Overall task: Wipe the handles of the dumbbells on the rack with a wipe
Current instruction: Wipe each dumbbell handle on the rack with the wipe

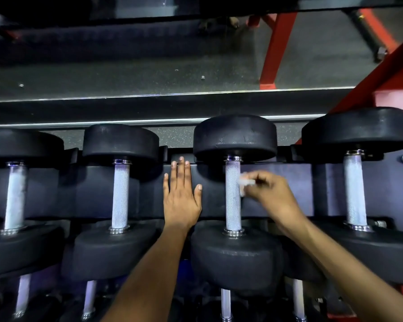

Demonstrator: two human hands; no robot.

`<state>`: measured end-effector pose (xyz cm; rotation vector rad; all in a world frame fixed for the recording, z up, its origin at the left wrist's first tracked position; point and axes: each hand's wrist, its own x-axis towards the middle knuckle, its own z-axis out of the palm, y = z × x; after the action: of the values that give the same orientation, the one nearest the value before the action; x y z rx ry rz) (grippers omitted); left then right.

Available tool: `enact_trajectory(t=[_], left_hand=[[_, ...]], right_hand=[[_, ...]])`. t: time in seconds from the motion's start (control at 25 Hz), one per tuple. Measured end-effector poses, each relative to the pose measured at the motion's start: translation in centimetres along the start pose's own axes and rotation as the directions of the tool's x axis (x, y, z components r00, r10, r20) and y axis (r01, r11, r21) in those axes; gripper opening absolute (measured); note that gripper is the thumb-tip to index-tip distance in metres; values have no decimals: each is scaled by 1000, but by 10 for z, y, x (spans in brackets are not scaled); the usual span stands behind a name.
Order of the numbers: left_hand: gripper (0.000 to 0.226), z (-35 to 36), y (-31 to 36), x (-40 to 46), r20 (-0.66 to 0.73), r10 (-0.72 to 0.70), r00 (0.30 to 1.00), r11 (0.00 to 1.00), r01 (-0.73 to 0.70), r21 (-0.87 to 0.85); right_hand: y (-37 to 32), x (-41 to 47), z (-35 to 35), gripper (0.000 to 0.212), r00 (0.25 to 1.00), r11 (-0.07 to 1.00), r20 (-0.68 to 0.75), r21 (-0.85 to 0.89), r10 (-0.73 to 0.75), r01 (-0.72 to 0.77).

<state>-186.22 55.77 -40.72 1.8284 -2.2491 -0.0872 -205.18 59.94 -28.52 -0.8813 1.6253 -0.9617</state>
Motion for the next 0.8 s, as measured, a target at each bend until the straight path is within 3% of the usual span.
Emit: enact_trajectory(t=[0.08, 0.12, 0.2, 0.24, 0.32, 0.4, 0.48, 0.56, 0.64, 0.68, 0.72, 0.8], left_hand=[[64, 0, 0, 0, -2, -1, 1000, 1000, 1, -1], [64, 0, 0, 1, -3, -3, 1000, 1000, 3, -1], [64, -1, 0, 1, 4, -4, 1000, 1000, 4, -1], [65, -1, 0, 0, 7, -5, 1000, 1000, 5, -2], [65, -2, 1, 0, 1, -10, 1000, 1000, 10, -4], [65, -1, 0, -1, 9, -9, 1000, 1000, 9, -7], [65, -1, 1, 0, 1, -4, 1000, 1000, 4, -3], [64, -1, 1, 1, 4, -4, 1000, 1000, 4, -3], [64, -2, 1, 0, 8, -6, 1000, 1000, 6, 2], [64, -2, 1, 0, 9, -10, 1000, 1000, 10, 4], [64, -2, 0, 0, 15, -12, 1000, 1000, 12, 2], [65, -1, 0, -1, 21, -11, 1000, 1000, 11, -2]], right_hand=[[16, -28, -3, 21, 960, 922, 236, -385, 149, -49], [17, -28, -4, 19, 953, 884, 240, -465, 184, -54], [7, -3, 0, 15, 1000, 911, 17, -412, -4, 11], [-5, 7, 3, 12, 986, 930, -117, -362, -116, 67], [-13, 10, 6, 12, 942, 917, -167, -329, -290, 224], [4, -13, -1, 18, 954, 857, 34, -431, -298, 283], [14, -39, -4, 22, 953, 780, 280, -568, -115, 261], [12, -19, -1, 19, 955, 747, 196, -595, -222, 296], [-4, 8, 4, 20, 911, 750, 12, -564, -412, 346], [-6, 13, 6, 21, 883, 723, 10, -571, -468, 389], [1, 10, 4, 22, 862, 673, 79, -591, -501, 446], [21, -15, -4, 21, 784, 503, 360, -615, -506, 607]])
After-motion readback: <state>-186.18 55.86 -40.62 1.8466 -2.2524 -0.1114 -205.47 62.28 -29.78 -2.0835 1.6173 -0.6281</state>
